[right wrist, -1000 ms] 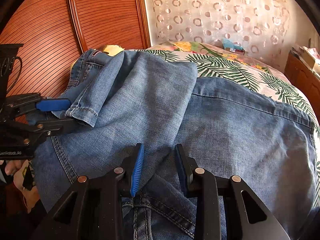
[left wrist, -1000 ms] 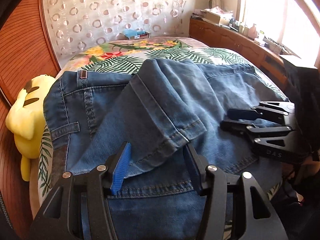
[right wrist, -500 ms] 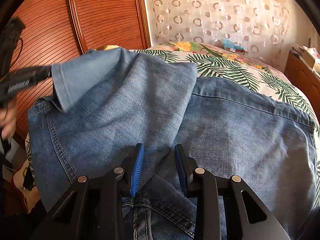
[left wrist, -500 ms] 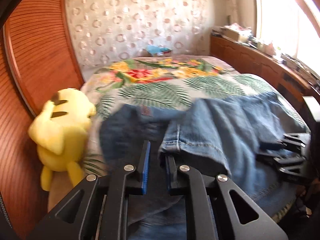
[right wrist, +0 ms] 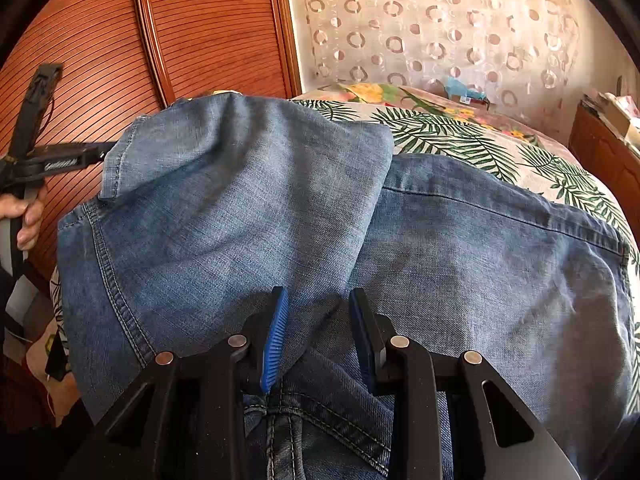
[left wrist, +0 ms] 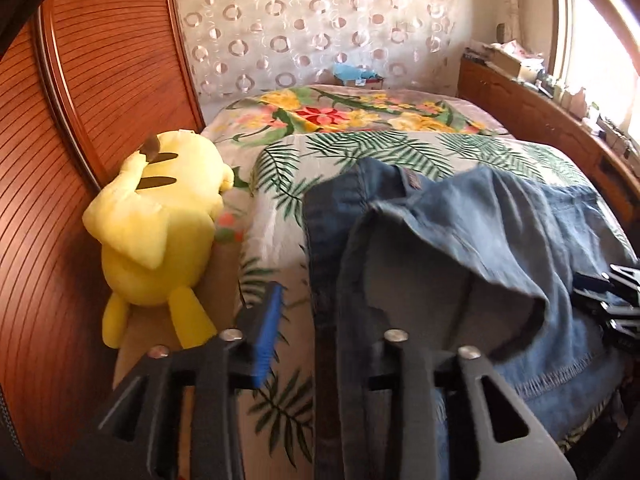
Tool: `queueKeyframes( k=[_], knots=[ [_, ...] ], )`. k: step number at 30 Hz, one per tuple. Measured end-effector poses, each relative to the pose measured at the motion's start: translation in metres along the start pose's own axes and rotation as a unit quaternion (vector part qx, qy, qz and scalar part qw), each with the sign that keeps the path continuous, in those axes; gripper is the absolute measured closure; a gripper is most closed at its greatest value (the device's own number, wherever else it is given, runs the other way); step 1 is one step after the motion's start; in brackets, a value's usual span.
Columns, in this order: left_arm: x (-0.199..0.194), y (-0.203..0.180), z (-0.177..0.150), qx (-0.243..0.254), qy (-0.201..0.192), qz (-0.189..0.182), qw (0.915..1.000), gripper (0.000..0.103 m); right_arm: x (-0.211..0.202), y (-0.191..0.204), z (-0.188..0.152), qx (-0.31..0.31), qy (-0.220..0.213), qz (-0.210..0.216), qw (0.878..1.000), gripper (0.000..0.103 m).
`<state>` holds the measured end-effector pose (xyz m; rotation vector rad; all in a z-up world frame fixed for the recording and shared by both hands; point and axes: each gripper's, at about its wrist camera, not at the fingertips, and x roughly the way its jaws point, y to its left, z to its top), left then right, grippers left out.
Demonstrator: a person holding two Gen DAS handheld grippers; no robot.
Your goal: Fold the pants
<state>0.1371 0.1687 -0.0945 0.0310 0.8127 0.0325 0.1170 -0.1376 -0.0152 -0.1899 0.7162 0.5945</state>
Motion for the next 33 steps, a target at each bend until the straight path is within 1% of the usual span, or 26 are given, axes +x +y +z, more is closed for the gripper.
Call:
queueKeyframes(
  k=[4, 8, 10, 12, 14, 22, 25, 27, 29, 30, 31, 33],
  knots=[
    [-0.014, -0.012, -0.013, 0.002, -0.009, -0.03, 0.9995, 0.048, 0.0, 0.0, 0.0, 0.001, 0.0, 0.0, 1.0, 0.07],
    [-0.023, -0.023, -0.024, 0.003, -0.019, -0.056, 0.9982, 0.047, 0.0, 0.0, 0.0, 0.001, 0.0, 0.0, 1.0, 0.07],
    [-0.023, -0.03, -0.029, 0.008, -0.016, -0.07, 0.9974, 0.048, 0.0, 0.0, 0.0, 0.001, 0.0, 0.0, 1.0, 0.07],
    [-0.018, -0.035, -0.034, 0.014, -0.006, -0.08, 0.9967, 0.06, 0.0, 0.0, 0.0, 0.001, 0.0, 0.0, 1.0, 0.07],
    [-0.016, -0.038, -0.036, 0.017, 0.001, -0.08, 0.9966, 0.065, 0.0, 0.0, 0.0, 0.001, 0.0, 0.002, 1.0, 0.07],
    [-0.022, -0.036, -0.044, 0.002, 0.005, -0.098, 0.9952, 0.066, 0.0, 0.0, -0.001, 0.002, -0.002, 0.002, 1.0, 0.07],
    [-0.022, -0.038, -0.047, 0.009, 0.004, -0.093, 0.9956, 0.066, 0.0, 0.001, -0.001, 0.001, -0.003, 0.0, 1.0, 0.069],
    [-0.024, -0.04, -0.049, 0.012, 0.0, -0.09, 0.9959, 0.085, 0.0, 0.002, 0.0, -0.002, -0.001, -0.004, 1.0, 0.068],
    [-0.028, -0.039, -0.049, 0.013, -0.002, -0.086, 0.9962, 0.093, -0.003, 0.003, 0.001, -0.003, -0.002, -0.019, 1.0, 0.066],
    [-0.032, -0.039, -0.049, 0.014, -0.004, -0.087, 0.9961, 0.095, -0.007, 0.003, 0.002, -0.001, -0.006, -0.033, 0.999, 0.066],
    [-0.038, -0.038, -0.051, 0.015, -0.01, -0.087, 0.996, 0.095, -0.01, 0.002, 0.003, 0.0, -0.009, -0.039, 0.999, 0.066],
    [-0.053, -0.034, -0.052, 0.012, -0.024, -0.088, 0.9957, 0.095, -0.017, 0.003, 0.006, -0.002, -0.014, -0.034, 0.999, 0.066]
  ],
)
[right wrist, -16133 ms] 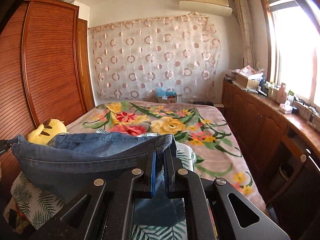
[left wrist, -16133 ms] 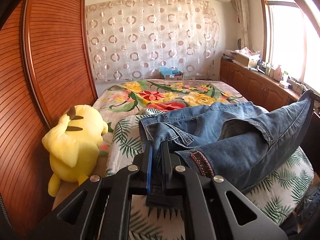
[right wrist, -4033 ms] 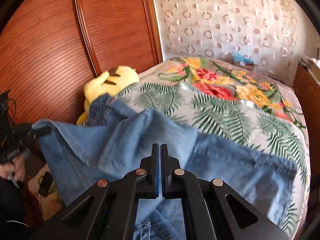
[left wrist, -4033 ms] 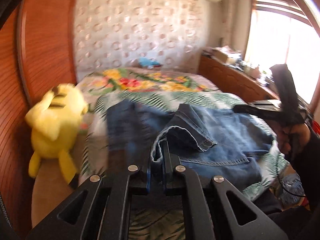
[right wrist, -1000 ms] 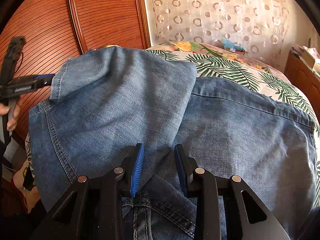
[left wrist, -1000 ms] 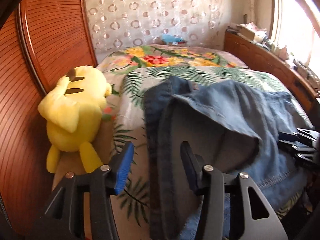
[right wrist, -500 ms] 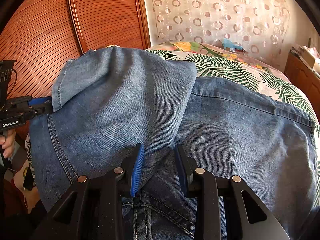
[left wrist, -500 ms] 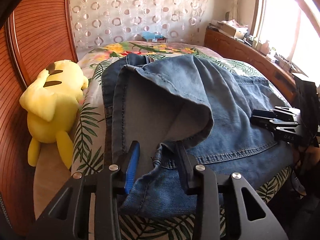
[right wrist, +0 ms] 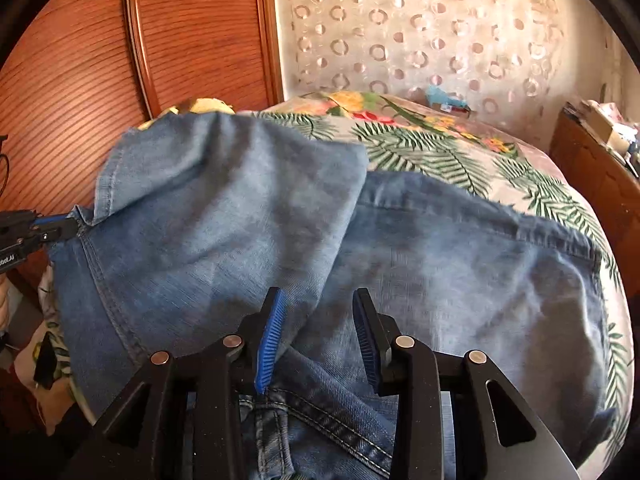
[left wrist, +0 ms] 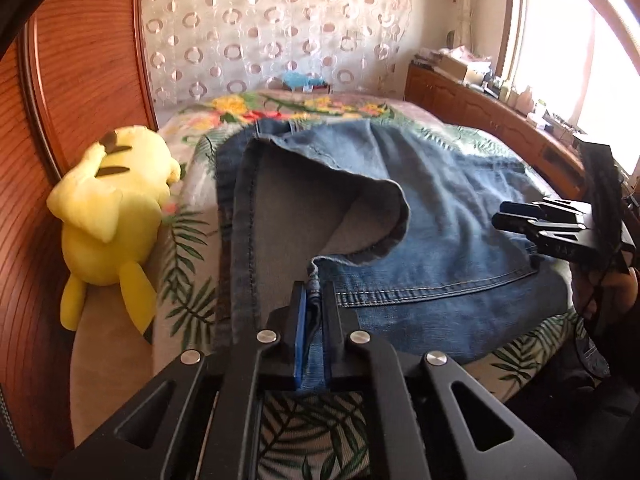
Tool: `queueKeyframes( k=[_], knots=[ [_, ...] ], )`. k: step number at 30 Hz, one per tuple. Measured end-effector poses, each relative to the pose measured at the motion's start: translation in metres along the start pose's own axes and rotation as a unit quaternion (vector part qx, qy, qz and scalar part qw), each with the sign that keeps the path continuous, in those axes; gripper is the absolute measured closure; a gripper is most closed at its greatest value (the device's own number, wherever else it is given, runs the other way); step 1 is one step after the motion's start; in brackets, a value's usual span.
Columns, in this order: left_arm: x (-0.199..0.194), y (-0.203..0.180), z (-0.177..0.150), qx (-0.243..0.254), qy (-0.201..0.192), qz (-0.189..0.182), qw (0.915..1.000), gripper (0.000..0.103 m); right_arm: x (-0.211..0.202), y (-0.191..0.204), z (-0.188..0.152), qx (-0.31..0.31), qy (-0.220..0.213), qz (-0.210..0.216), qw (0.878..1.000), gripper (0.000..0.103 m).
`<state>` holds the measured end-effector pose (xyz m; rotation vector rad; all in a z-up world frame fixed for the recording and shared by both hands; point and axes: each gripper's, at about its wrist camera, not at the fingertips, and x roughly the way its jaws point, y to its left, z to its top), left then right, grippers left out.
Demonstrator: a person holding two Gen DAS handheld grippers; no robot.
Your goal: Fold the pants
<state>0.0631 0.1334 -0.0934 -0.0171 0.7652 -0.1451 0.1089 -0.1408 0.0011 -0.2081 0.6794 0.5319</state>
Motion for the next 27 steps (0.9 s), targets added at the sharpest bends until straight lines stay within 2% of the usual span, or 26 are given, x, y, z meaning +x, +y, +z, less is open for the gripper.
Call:
queueKeyframes(
  k=[5, 10, 14, 16, 19, 20, 23, 27],
  knots=[
    [-0.03, 0.008, -0.006, -0.014, -0.011, 0.0, 0.9998, 0.096, -0.024, 0.005, 0.007, -0.007, -0.027, -0.003, 1.0, 0.065],
    [-0.022, 0.012, -0.021, -0.022, 0.017, 0.009, 0.9996, 0.096, -0.036, 0.012, 0.003, -0.012, -0.04, 0.006, 0.999, 0.063],
    [-0.016, 0.013, -0.019, -0.027, 0.023, 0.018, 0.9992, 0.094, -0.031, 0.02, -0.008, -0.023, -0.029, 0.01, 0.999, 0.063],
    [-0.018, 0.013, -0.015, -0.03, 0.018, 0.021, 0.9992, 0.09, -0.028, 0.018, -0.012, -0.025, -0.023, 0.015, 0.999, 0.063],
    [-0.02, 0.013, -0.006, -0.03, 0.008, 0.028, 0.9991, 0.07, -0.025, 0.018, -0.017, -0.024, -0.016, 0.022, 0.999, 0.063],
    [-0.02, 0.013, -0.004, -0.029, 0.005, 0.027, 0.9992, 0.059, -0.022, 0.018, -0.017, -0.023, -0.012, 0.025, 0.999, 0.063],
    [-0.017, 0.01, 0.01, -0.023, -0.005, 0.019, 0.9995, 0.054, -0.018, 0.017, -0.021, -0.026, -0.007, 0.019, 0.999, 0.063],
    [-0.005, 0.007, 0.029, -0.018, -0.014, 0.024, 0.9994, 0.053, -0.018, 0.017, -0.019, -0.021, -0.01, 0.019, 1.0, 0.063]
  ],
)
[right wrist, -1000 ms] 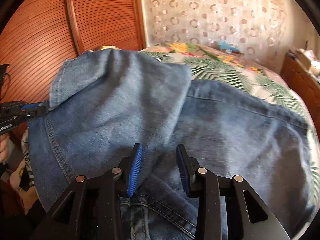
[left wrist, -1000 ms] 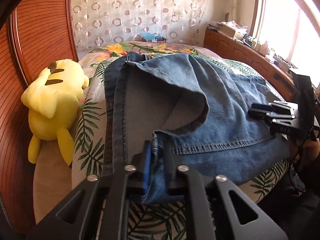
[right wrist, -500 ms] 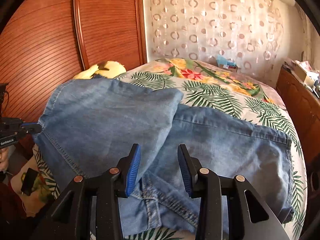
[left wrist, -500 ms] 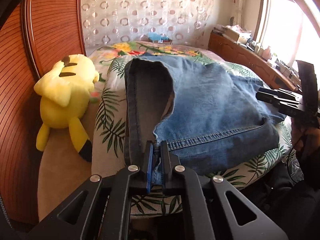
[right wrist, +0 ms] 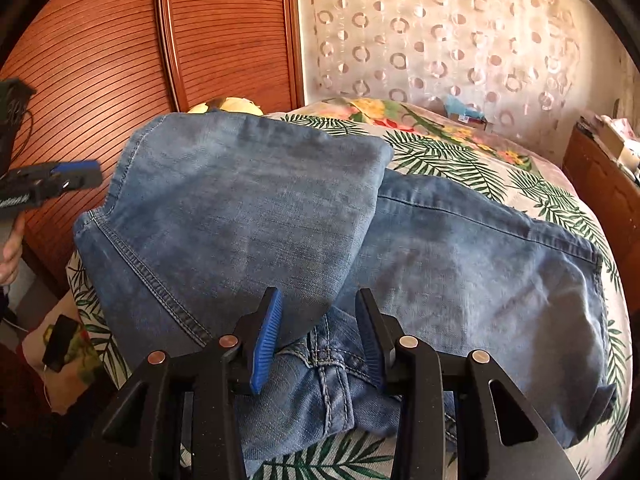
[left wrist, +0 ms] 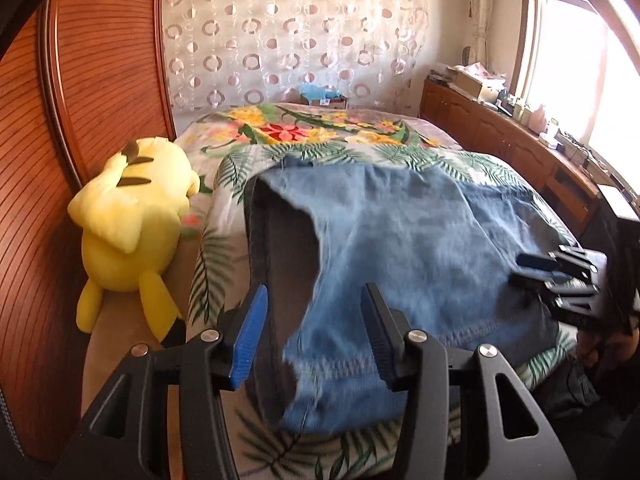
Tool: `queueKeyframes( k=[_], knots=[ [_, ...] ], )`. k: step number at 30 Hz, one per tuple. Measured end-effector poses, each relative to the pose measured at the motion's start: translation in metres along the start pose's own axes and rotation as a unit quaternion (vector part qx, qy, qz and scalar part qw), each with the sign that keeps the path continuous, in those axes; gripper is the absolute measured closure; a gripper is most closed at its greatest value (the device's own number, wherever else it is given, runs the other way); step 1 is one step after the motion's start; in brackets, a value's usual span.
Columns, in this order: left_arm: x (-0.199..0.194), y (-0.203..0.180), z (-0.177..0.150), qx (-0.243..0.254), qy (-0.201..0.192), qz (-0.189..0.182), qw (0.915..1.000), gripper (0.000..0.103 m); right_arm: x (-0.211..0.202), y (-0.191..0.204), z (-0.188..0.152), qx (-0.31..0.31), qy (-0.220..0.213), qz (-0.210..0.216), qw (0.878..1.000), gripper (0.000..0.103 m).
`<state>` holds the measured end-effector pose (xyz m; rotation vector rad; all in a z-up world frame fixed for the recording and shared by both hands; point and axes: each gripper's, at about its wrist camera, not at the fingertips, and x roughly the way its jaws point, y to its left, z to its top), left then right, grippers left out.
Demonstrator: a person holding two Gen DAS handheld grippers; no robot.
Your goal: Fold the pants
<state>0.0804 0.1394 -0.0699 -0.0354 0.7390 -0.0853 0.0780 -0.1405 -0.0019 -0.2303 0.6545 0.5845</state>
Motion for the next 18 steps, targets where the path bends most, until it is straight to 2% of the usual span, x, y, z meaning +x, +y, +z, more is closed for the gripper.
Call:
queueKeyframes(
  k=[3, 10, 14, 18],
  knots=[
    [0.016, -0.002, 0.01, 0.004, 0.003, 0.008, 1.0, 0.053, -0.007, -0.001, -0.004, 0.001, -0.006, -0.007, 1.0, 0.063],
    [0.061, 0.012, 0.017, 0.001, 0.028, 0.064, 0.9975, 0.053, -0.022, -0.021, -0.016, 0.023, -0.009, -0.026, 0.999, 0.063],
    [0.07, 0.025, 0.015, -0.021, 0.037, 0.071, 0.9965, 0.053, -0.033, -0.036, -0.023, 0.04, -0.015, -0.036, 0.998, 0.063],
    [0.063, 0.024, 0.012, -0.025, 0.028, 0.058, 0.9976, 0.053, -0.041, -0.046, -0.031, 0.054, -0.017, -0.045, 0.997, 0.063]
  ],
)
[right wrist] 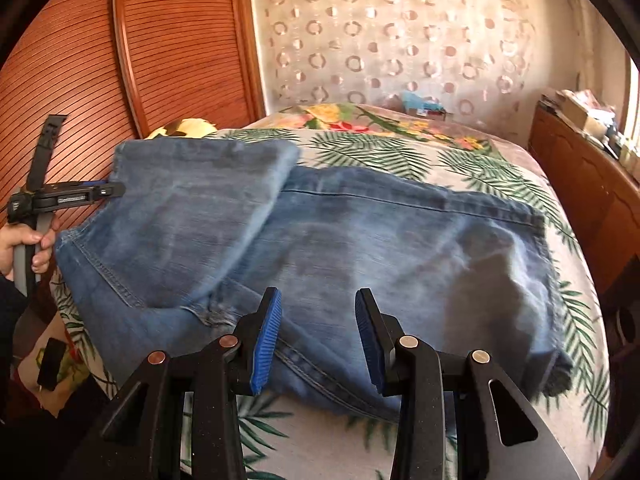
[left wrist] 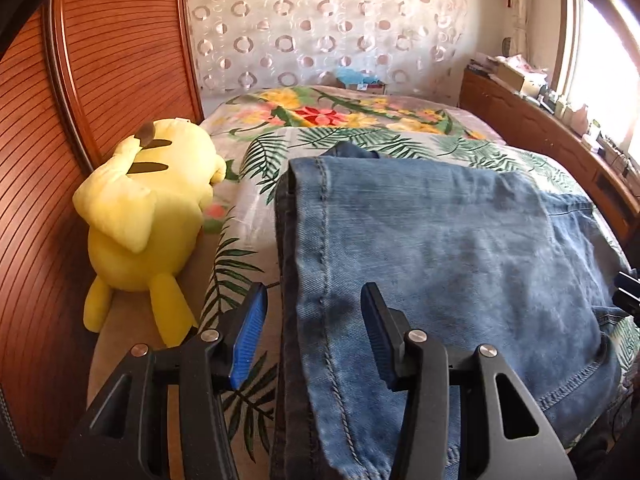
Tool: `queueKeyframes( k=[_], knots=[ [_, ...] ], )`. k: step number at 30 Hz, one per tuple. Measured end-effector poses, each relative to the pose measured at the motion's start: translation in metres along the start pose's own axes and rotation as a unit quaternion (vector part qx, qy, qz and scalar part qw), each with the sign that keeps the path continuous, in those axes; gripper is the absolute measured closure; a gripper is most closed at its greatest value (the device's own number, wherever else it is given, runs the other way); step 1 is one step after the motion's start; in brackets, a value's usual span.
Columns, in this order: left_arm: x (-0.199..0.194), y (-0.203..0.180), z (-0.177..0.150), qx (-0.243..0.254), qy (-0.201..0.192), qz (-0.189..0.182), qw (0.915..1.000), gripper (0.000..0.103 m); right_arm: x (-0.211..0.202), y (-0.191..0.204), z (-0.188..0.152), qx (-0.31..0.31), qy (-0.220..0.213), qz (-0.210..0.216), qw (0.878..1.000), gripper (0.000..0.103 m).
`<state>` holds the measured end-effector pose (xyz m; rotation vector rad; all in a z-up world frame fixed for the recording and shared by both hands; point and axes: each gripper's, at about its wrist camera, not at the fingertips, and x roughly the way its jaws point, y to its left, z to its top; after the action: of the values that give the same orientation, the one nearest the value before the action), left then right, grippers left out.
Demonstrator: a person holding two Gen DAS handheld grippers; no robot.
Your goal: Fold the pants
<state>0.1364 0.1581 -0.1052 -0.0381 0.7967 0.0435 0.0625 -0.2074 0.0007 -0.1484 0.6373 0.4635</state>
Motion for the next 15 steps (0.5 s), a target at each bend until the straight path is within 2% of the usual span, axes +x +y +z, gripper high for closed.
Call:
queueKeyframes(
  k=[6, 12, 13, 14, 15],
  knots=[
    [-0.019, -0.015, -0.001, 0.01, -0.024, -0.01, 0.9996, 0.053, -0.014, -0.012, -0.008, 0.016, -0.007, -0.018, 1.0, 0.063],
    [-0.041, -0.042, 0.0, 0.036, -0.046, -0.038, 0.9976, 0.05, -0.029, -0.018, -0.013, 0.024, -0.017, -0.039, 0.999, 0.063],
    [-0.044, -0.048, 0.0, 0.041, -0.048, -0.043, 0.9971, 0.044, -0.032, -0.02, -0.016, 0.025, -0.018, -0.042, 0.999, 0.063],
    [-0.046, -0.053, 0.001, 0.044, -0.051, -0.049, 0.9965, 0.027, -0.034, -0.02, -0.018, 0.028, -0.019, -0.045, 0.998, 0.063],
    [-0.049, -0.059, 0.001, 0.048, -0.056, -0.058, 0.9956, 0.021, -0.037, -0.022, -0.019, 0.032, -0.02, -0.048, 0.998, 0.063]
  ],
)
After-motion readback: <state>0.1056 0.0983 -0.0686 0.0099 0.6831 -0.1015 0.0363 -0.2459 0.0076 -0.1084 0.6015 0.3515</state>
